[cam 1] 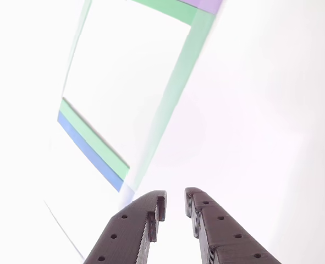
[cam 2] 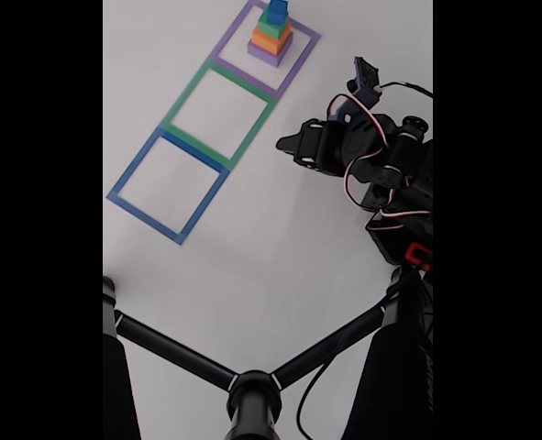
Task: Tower of hanoi
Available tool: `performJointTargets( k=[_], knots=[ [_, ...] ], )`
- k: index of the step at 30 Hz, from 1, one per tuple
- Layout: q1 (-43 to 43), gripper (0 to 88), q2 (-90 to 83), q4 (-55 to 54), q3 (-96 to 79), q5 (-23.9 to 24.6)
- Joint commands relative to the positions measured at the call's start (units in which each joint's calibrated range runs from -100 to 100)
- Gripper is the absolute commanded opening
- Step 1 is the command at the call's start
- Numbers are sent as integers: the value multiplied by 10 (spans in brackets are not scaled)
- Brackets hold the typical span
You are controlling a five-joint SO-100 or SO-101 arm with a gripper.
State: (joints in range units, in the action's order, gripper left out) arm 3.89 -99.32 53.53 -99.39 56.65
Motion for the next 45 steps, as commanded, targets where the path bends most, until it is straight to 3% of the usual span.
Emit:
performJointTargets(
  k=[1, 5, 9, 15, 18, 20, 23, 27, 28, 30, 33, 40, 41, 43, 45],
  knots=[
    [-1, 1, -6, -29, -4, -91],
    [-22, 1, 6, -84, 25, -258],
    [-31, 1, 66, -115, 85, -364],
    [-51, 1, 178, -140, 203, -444],
    [-77, 1, 223, -144, 255, -522],
    [-92, 1, 246, -164, 276, -598],
    [-113, 1, 270, -229, 283, -757],
    [-126, 1, 289, -393, 251, -926],
    [-129, 1, 290, -397, 250, -997],
    [-133, 6, 296, -406, 256, -1091],
    [-138, 17, 297, -412, 263, -1188],
    [-137, 2, 352, -335, 357, -1323],
    [-137, 2, 357, -324, 366, -1338],
    [-135, 1, 360, -321, 378, -1323],
    [-137, 1, 360, -305, 383, -1372]
  ],
)
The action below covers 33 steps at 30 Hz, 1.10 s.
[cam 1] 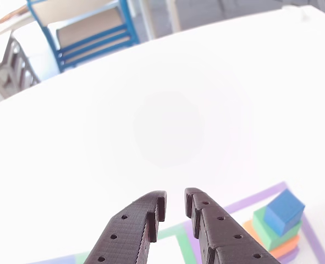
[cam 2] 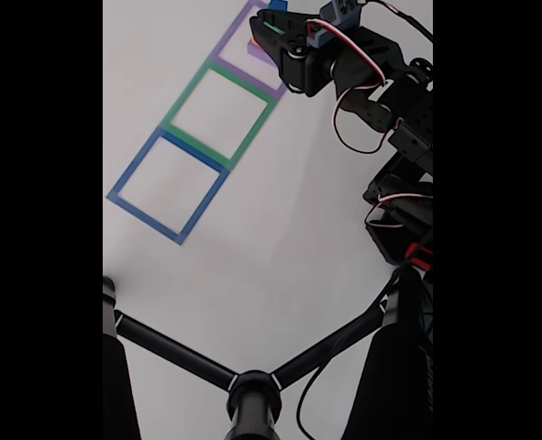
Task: Tower of hanoi
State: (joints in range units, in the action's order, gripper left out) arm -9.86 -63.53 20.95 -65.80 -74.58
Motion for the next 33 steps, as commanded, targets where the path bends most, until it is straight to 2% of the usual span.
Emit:
performJointTargets(
  k=[1, 4, 9, 15, 17, 22, 26, 31, 33],
  knots=[
    [-3, 2, 3, 23, 50, -63],
    [-18, 3, 17, 24, 62, -77],
    [-55, 34, 41, 31, 73, -166],
    [-97, 111, 59, 29, 72, -232],
    [-107, 113, 65, 26, 71, -254],
    [-124, 114, 66, 12, 67, -254],
    [-130, 117, 68, -40, 44, -254],
    [-142, 117, 73, -39, 57, -254],
    [-146, 121, 78, 3, 89, -254]
  ],
)
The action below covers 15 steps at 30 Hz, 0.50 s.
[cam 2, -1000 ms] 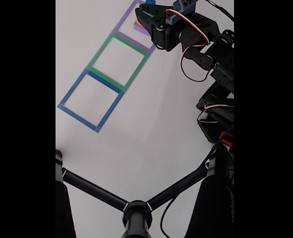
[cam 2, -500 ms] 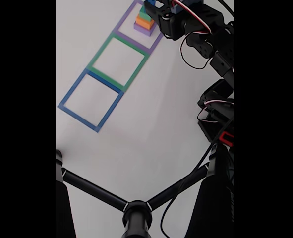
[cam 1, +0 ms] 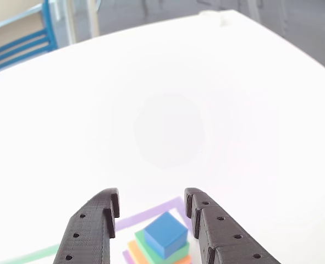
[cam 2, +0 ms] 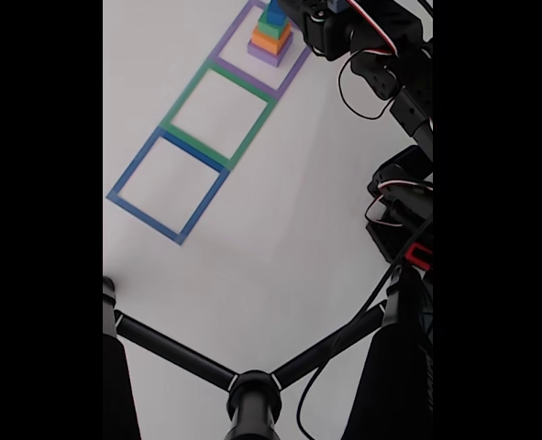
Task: Tower of hanoi
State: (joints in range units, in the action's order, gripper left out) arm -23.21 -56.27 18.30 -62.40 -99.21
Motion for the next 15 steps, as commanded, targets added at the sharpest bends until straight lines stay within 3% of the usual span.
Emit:
performJointTargets(
  k=[1, 10, 15],
  knots=[
    [-13, 123, 10, 74, 87, -8],
    [-43, 129, 45, 380, 323, -8],
    [-65, 126, 58, 448, 371, -8]
  ],
)
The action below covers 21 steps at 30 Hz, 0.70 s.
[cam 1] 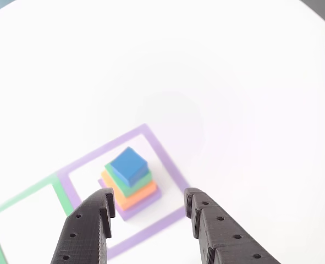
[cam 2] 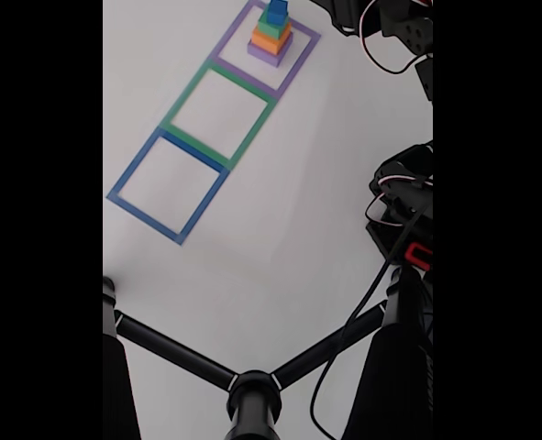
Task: Tower of hanoi
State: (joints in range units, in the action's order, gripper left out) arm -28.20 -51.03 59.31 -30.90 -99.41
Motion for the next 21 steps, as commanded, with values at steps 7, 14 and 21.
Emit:
performJointTargets(
  k=[7, 14, 21],
  knots=[
    [-55, 73, 23, 80, 85, -6],
    [-48, 34, 26, 86, 76, -6],
    [-52, 228, 3, 5, -8, -6]
  ],
)
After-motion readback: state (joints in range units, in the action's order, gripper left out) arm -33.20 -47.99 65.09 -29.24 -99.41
